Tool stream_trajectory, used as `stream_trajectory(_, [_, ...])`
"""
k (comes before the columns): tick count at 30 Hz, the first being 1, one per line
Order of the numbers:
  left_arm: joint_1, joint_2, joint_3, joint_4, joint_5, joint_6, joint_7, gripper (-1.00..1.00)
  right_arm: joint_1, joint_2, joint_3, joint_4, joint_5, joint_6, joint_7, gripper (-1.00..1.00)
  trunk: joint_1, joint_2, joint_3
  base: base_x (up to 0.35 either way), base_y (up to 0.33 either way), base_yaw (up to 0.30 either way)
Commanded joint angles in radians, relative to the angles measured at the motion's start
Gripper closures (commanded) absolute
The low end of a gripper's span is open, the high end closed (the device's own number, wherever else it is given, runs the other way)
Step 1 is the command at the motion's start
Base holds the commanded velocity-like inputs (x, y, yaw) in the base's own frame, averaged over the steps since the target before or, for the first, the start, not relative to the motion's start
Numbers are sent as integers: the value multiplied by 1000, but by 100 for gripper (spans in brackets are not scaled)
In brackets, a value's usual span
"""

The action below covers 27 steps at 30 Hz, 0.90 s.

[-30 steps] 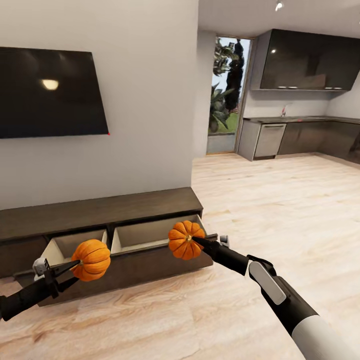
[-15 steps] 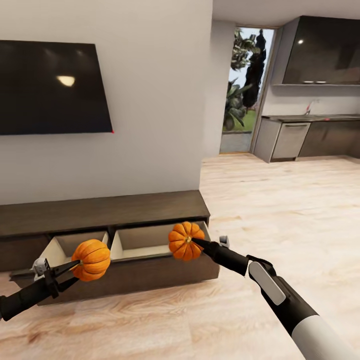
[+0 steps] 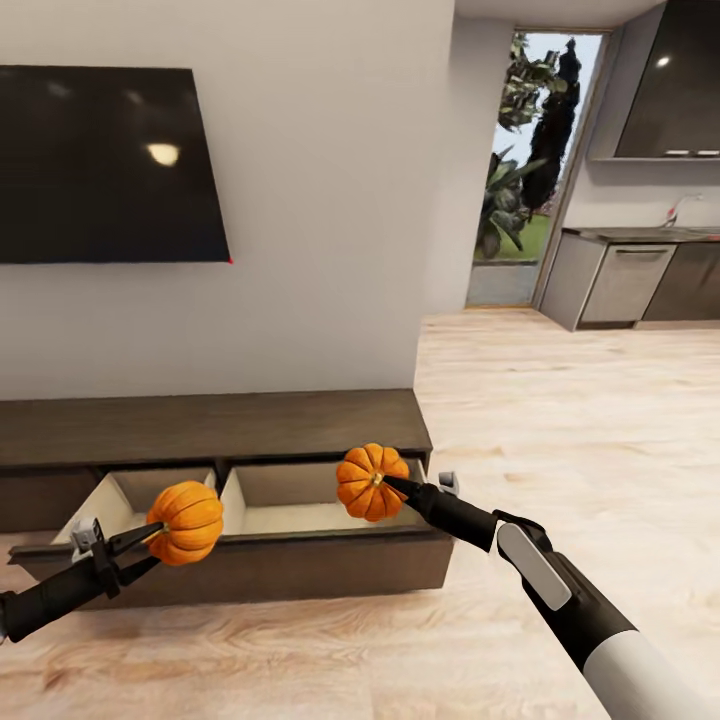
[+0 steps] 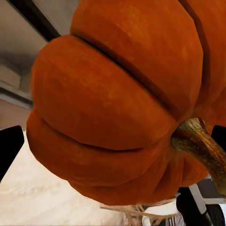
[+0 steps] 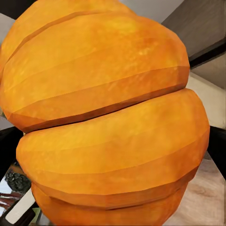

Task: Place each of the two pumpkins and all three candles from the living room inside a cabinet in the living room (use any cabinet), then make sure every cabinet is closed, and position the cauldron so it is next to a table in the living room.

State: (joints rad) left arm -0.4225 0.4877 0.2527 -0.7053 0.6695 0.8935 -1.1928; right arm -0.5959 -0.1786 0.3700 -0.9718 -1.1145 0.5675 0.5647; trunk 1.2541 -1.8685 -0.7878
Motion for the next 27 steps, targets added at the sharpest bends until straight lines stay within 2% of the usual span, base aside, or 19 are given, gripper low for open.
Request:
stream_trajectory(1, [-1,0,0,0,6,10,-2,100,-1,-1,1,-1,-16,6,0,100,0,0,-2,282,-197,144])
stream_trajectory(7, [-1,0,-1,0,6,10,-2,100,-1,-1,0,-1,-16,3,5,100,0,0,-7,324,-59,118])
stream_trajectory(15, [-1,0,-1,0,6,10,-2,100,-1,-2,-3,-13,-15,-7,17,100,0,0,-8,342,-2,10])
stream_trajectory(21, [-1,0,-1,0,7,10,-3,100,-1,-2,-2,-13,-15,-8,18,100,0,0,-7,334,0,-127])
stream_trajectory(27, [-1,0,-1,0,7,10,-4,100,-1,-2,-2,-14,-15,-8,17,100,0,0,-6,193,47,-26])
